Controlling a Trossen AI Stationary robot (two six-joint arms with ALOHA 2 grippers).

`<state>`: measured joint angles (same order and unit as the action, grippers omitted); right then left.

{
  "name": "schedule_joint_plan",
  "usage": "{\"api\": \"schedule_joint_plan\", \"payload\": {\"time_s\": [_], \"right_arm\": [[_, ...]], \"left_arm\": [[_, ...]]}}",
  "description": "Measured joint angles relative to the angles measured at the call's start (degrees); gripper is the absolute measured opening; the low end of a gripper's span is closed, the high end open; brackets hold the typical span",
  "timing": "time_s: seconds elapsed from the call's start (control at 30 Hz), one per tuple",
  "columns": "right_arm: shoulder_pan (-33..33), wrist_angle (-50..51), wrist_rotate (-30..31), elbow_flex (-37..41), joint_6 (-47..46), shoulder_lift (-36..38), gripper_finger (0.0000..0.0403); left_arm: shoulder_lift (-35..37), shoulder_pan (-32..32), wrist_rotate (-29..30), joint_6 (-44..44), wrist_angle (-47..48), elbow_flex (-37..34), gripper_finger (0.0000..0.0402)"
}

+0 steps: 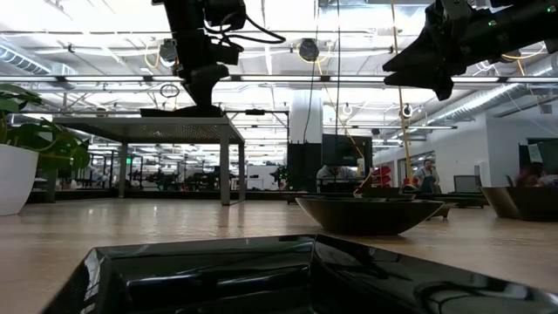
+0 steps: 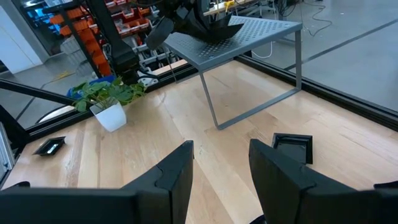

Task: Pick & Place Mini shaped plates
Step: Put the leaf-shaped plate on the shelf

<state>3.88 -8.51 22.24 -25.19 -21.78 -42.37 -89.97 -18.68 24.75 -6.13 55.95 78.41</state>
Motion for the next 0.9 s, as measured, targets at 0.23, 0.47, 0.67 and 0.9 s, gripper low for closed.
{"api": "schedule_joint_plan", "payload": {"time_s": [0.23,0.47,0.67,0.9], "right_arm": [[0.0,0.0,0.0,0.0,0.0,0.0,0.0144],[0.0,0.0,0.0,0.0,0.0,0.0,0.0144],[0.0,0.0,0.0,0.0,0.0,0.0,0.0144],[0.0,0.0,0.0,0.0,0.0,0.0,0.0144]], "left_arm": [[0.0,-1.0,0.5,-1.5,0.8,0.0,0.0047],[0.0,-2.7,0.8,-1.9,0.8,0.0,0.0092],[0.0,-3.2,1.8,-1.9,0.5,0.0,0.0124],[1.6,-3.2,3.3,-1.4,-0.9,0.0,0.016]]}}
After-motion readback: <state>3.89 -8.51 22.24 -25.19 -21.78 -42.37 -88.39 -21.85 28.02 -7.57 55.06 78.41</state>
